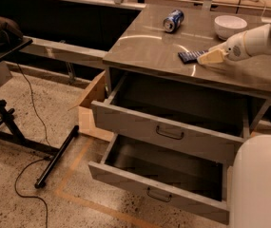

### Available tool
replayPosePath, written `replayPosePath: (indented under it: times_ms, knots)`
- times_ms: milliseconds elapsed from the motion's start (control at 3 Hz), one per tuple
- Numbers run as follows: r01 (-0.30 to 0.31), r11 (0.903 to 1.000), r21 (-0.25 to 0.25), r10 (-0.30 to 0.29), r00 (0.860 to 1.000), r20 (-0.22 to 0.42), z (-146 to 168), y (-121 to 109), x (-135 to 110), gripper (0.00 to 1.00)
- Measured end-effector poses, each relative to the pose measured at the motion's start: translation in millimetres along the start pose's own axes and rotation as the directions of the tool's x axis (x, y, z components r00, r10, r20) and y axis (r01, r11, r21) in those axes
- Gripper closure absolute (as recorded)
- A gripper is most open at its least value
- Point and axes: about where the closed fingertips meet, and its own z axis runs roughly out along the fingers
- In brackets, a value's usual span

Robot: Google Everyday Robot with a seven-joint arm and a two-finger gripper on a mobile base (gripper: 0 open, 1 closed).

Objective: Place rxbar blueberry into white bowl

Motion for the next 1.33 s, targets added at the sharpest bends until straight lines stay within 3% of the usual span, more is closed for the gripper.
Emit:
replayPosePath:
  times_ms: [333,667,1000,1333]
  knots:
    - [0.011,0.9999,-0.007,-0.011,1.000,-0.001,0.0,1.6,-1.3,0.85]
    - [0.012,0.9998,0.013,-0.013,0.999,0.033,-12.9,-1.5,-12.4,1.00]
    - [0.015,0.9983,0.056,-0.021,0.995,0.099,-36.4,-8.3,-32.9,1.00]
    - [0.005,0.9900,0.141,-0.033,0.981,0.193,-73.2,-21.0,-65.8,1.00]
